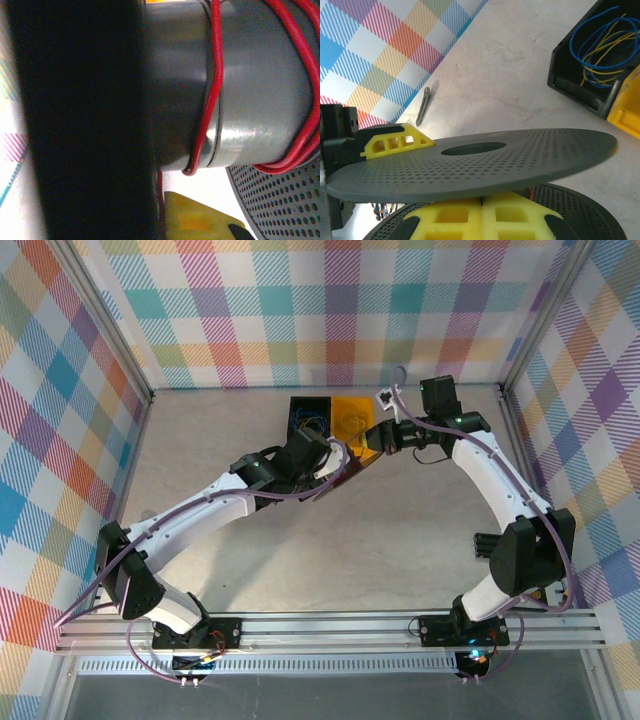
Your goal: Wrap the cables
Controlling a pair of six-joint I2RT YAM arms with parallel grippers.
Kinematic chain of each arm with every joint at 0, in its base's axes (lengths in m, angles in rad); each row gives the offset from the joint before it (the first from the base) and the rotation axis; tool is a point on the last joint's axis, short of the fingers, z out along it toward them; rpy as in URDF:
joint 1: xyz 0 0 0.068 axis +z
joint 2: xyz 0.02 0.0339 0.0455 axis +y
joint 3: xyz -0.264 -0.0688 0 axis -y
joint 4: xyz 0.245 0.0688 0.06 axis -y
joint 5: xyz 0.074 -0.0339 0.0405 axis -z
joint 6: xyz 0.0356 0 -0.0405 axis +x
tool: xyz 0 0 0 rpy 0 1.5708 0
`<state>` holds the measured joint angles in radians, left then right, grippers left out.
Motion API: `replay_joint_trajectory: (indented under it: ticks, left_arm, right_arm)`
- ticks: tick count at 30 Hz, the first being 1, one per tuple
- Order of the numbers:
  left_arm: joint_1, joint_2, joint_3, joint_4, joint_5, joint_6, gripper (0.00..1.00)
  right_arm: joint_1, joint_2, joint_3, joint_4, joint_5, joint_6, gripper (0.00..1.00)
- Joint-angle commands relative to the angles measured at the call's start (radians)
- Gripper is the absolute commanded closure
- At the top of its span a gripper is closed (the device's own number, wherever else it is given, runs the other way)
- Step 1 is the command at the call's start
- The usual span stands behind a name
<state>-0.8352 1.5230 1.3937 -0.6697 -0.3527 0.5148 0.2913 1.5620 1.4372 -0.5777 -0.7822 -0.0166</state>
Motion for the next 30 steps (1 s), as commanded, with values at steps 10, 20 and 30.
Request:
replay_joint_trajectory:
  ticks: [10, 20, 30]
  left_arm:
    - [0.016, 0.135, 0.001, -0.439, -0.042, 0.023, 1.0]
    - [0.016, 0.18, 0.101, -0.473, -0.006, 0.016, 1.0]
    - [0.014, 0.167, 0.096, -0.465, -0.016, 0.012, 1.0]
  right_arm:
    - [0.149, -0.055, 0.161, -0.082, -0.305, -0.189, 1.0]
    - [0.247, 0.022, 0.243, -0.171, -0.226, -0.262, 1.0]
    - [0.263, 0.026, 0.256, -0.187, -0.067, -0.274, 1.0]
